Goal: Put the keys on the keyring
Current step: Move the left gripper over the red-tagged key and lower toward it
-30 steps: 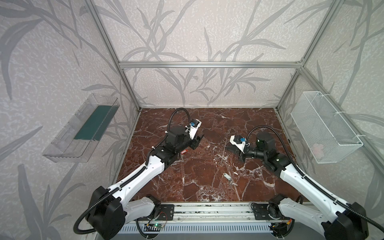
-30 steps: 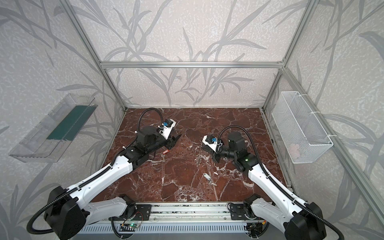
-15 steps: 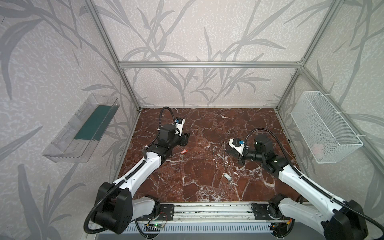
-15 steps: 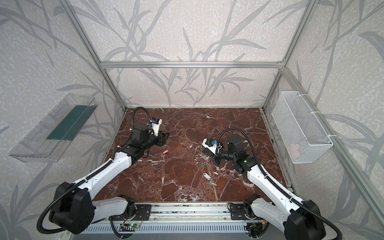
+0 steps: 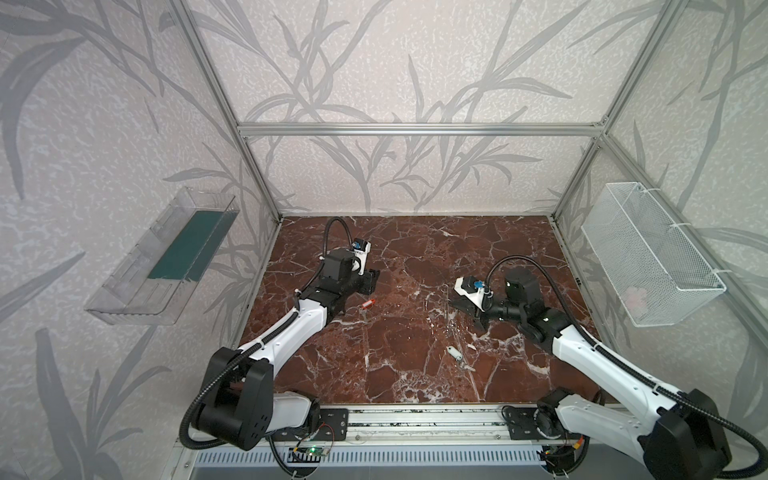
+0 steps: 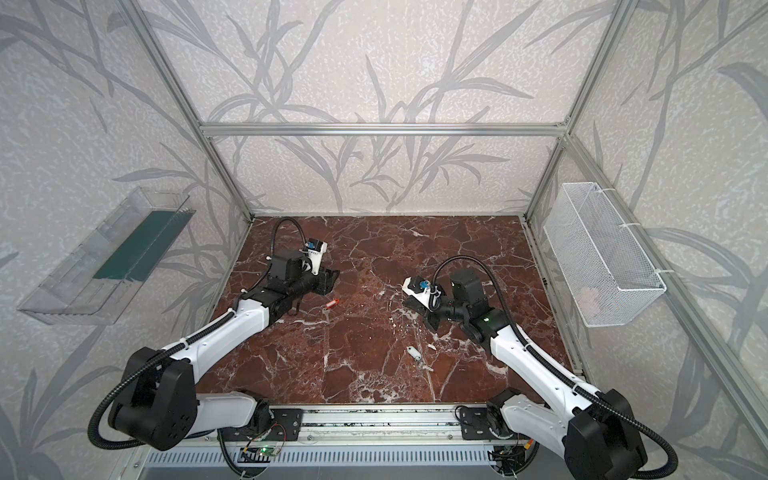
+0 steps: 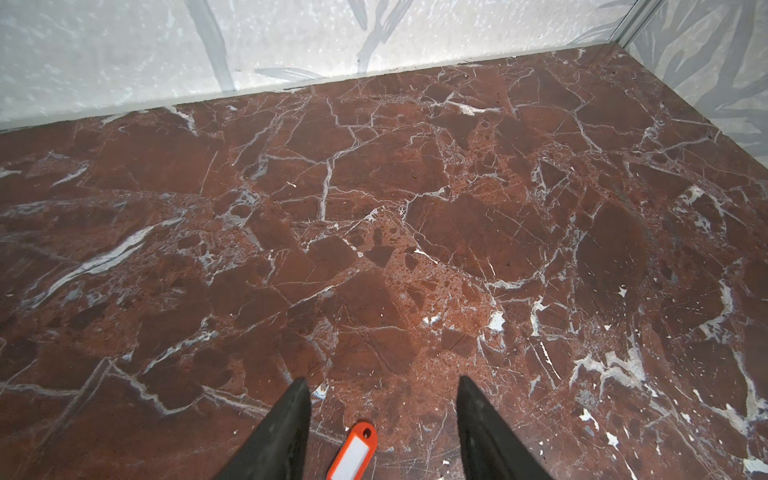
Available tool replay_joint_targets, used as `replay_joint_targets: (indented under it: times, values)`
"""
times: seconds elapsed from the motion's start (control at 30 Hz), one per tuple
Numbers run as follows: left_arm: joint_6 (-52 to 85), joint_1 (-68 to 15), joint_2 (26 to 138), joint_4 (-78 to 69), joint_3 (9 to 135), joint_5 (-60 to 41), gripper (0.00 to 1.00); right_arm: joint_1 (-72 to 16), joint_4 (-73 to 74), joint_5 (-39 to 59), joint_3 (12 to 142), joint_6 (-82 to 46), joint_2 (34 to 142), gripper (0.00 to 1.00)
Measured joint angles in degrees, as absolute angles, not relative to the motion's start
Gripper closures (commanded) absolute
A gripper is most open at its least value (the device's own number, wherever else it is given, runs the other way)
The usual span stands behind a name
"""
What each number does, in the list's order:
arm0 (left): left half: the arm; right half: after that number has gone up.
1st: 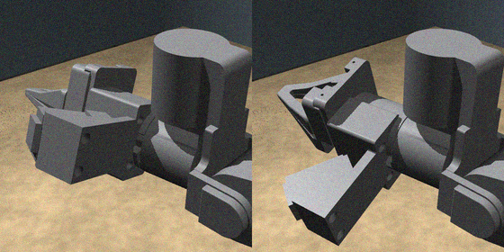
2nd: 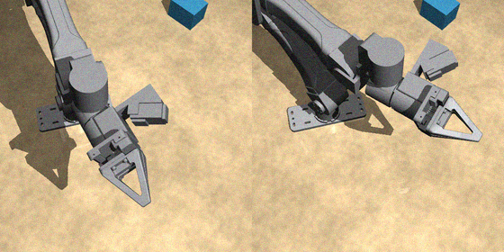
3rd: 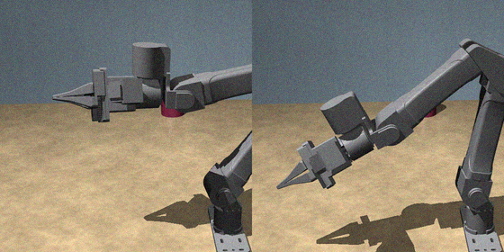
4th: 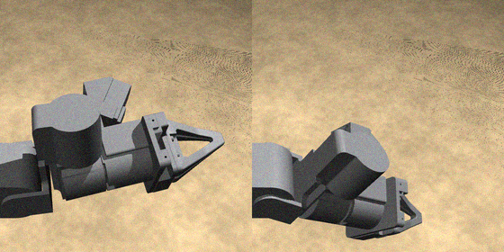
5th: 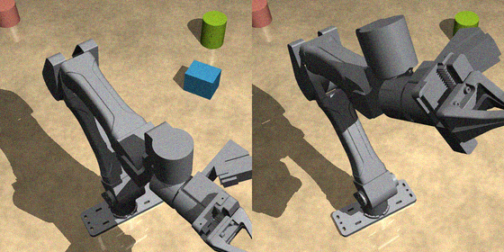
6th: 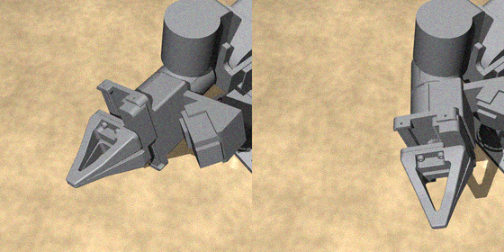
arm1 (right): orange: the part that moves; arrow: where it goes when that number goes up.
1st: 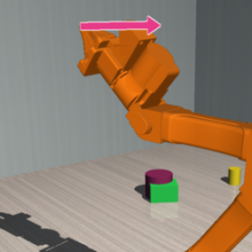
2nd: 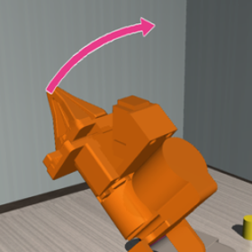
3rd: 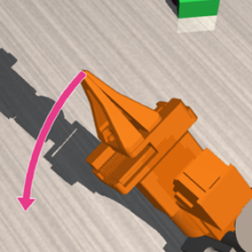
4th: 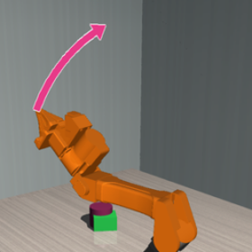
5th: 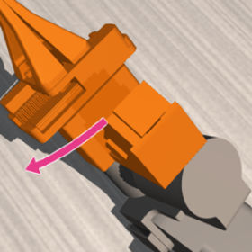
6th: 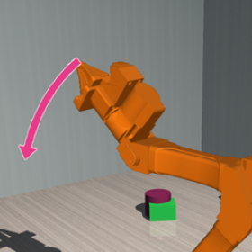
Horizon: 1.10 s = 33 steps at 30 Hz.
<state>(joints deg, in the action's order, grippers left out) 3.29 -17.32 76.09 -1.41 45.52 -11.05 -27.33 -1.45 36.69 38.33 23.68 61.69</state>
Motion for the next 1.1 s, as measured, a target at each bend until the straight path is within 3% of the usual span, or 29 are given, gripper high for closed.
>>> replay_joint_targets:
  times: [0.6,1.1]
  values:
    - [-7.1,-16.3,82.1,5.7,45.6,-10.6,0.41,-27.3,-1.3,37.1,38.3,23.9,62.7,1.00]
    - [-5.7,-10.1,81.4,14.9,45.6,-11.1,0.57,-27.3,-1.3,38.0,38.3,23.9,62.7,1.00]
